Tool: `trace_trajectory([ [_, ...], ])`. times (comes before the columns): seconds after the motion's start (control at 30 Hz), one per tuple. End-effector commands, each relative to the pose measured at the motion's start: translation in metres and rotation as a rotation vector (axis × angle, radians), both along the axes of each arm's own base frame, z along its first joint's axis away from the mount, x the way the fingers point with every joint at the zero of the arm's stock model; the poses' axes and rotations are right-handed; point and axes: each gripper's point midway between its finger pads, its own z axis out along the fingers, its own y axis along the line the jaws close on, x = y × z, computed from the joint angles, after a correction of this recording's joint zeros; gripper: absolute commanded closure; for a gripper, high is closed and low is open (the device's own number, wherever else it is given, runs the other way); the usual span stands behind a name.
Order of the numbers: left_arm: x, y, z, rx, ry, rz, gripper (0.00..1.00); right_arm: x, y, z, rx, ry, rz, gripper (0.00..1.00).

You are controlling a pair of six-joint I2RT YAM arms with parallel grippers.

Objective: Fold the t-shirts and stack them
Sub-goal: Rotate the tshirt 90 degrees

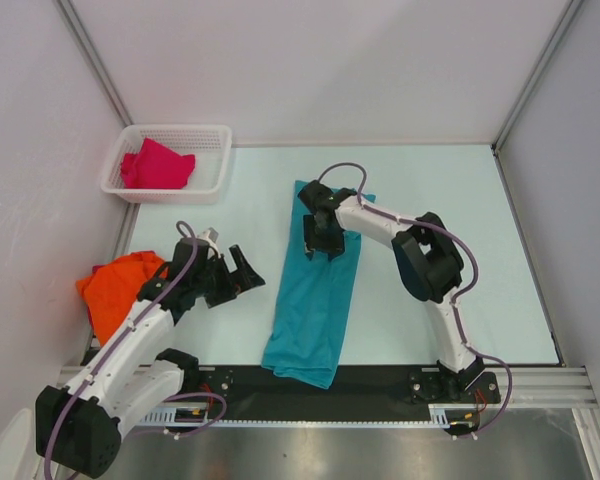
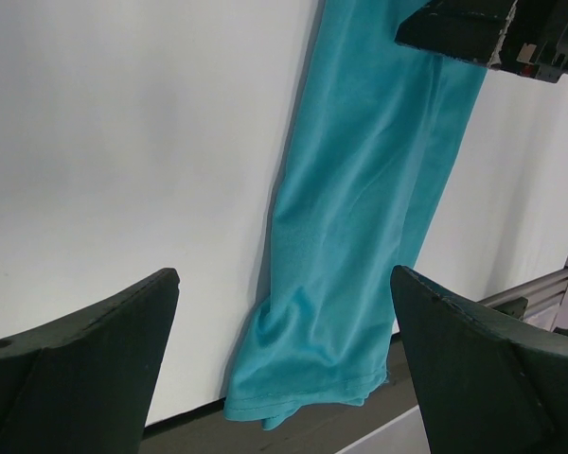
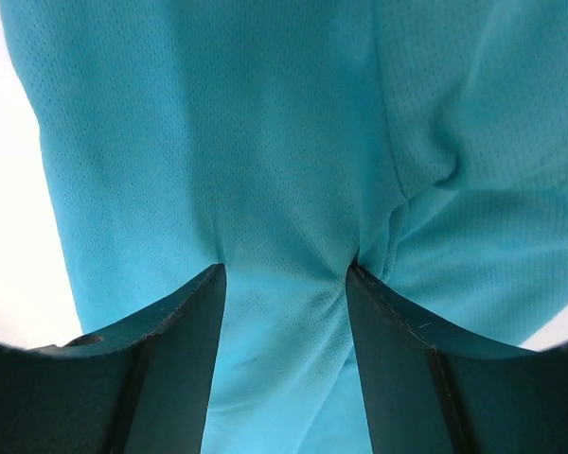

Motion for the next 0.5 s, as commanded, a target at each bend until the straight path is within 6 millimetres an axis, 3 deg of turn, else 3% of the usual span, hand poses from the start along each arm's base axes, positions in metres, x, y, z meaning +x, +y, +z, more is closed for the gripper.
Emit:
trace_trajectory([
  [0.0, 0.008, 0.000, 0.009, -0.022, -0.029, -0.004, 0.00, 0.018, -0.008, -0.023, -0.042, 0.038, -0.056, 0.41],
  [0.17, 0.011, 0.003, 0.010, -0.025, -0.024, 0.000, 0.00, 0.045, -0.018, -0.027, -0.023, 0.061, -0.106, 0.40],
  [0.3, 0.015, 0.004, 0.009, -0.025, -0.013, -0.001, 0.00, 0.078, -0.027, -0.019, 0.001, 0.030, -0.130, 0.40],
  [0.4, 0.018, 0.003, 0.011, -0.035, -0.013, -0.007, 0.00, 0.094, -0.048, -0.033, -0.016, 0.062, -0.167, 0.40],
  [0.43, 0.019, 0.003, 0.008, -0.033, -0.003, -0.008, 0.00, 0.108, -0.047, -0.024, -0.004, 0.034, -0.168, 0.40],
  [0.47, 0.019, 0.003, 0.008, -0.032, -0.004, -0.007, 0.00, 0.110, -0.057, -0.037, -0.024, 0.066, -0.177, 0.40],
])
